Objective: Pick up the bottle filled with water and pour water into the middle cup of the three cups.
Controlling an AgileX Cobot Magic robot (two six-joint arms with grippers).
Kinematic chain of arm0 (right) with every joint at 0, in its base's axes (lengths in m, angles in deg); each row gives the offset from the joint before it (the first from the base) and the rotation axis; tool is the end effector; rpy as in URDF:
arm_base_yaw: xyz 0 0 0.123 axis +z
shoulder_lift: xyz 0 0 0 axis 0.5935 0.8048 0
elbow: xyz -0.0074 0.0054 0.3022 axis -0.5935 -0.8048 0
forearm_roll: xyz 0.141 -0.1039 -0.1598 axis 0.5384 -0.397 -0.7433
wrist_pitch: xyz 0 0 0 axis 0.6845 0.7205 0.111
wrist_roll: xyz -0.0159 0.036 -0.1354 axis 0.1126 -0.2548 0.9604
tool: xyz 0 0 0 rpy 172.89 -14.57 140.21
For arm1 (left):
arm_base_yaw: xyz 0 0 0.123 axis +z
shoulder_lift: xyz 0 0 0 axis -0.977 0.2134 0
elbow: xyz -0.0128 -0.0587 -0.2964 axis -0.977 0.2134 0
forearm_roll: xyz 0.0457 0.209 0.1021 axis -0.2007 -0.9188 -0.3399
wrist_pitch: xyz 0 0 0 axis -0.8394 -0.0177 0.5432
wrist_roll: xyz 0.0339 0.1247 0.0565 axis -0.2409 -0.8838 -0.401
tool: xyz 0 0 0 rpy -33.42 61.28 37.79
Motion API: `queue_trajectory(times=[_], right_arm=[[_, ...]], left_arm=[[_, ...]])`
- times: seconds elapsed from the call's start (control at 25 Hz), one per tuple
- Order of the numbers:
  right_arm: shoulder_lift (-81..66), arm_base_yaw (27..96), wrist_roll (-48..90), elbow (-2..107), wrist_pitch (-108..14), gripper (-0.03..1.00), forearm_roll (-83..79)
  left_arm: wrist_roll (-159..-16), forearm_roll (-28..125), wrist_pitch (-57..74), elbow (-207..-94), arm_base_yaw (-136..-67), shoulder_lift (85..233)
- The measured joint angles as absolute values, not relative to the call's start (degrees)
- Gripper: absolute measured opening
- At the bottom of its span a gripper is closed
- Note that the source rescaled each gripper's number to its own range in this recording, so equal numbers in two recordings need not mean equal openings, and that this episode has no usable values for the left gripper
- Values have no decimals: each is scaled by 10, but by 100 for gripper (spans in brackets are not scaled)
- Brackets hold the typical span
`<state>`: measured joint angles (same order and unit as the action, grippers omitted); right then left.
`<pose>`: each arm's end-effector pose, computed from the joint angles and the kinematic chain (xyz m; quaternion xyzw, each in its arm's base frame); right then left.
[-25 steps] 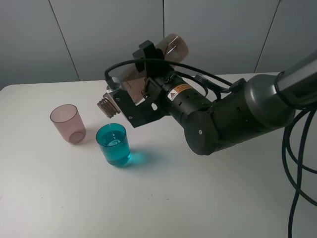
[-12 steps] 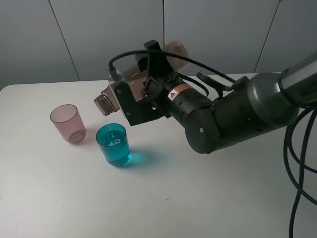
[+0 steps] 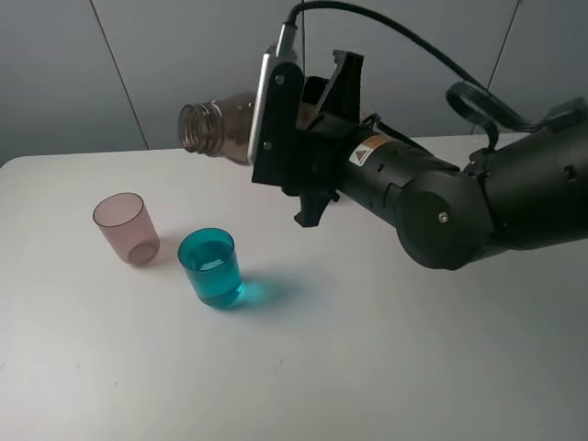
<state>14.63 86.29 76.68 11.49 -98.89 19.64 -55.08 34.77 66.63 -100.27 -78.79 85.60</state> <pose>0.2697 0.2482 0.2195 -0.5524 0.5457 -0.1642 0.6083 0.0061 0.0010 0.2480 0.0223 0.8543 0.0081 0.5192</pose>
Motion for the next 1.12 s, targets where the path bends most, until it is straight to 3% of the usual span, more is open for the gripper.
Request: queue_trajectory(times=[0.24, 0.56, 0.8, 1.12], right_arm=[[66, 790, 469, 64, -988, 5, 162], [32, 633, 56, 9, -990, 5, -41], [63, 550, -5, 8, -994, 5, -117], [194, 536, -10, 74, -1002, 5, -119]], left_arm=[[-550, 348, 666, -1003, -788, 856], [-548, 348, 666, -1003, -788, 856], [-548, 348, 666, -1003, -788, 856], [-548, 348, 666, -1003, -788, 856]])
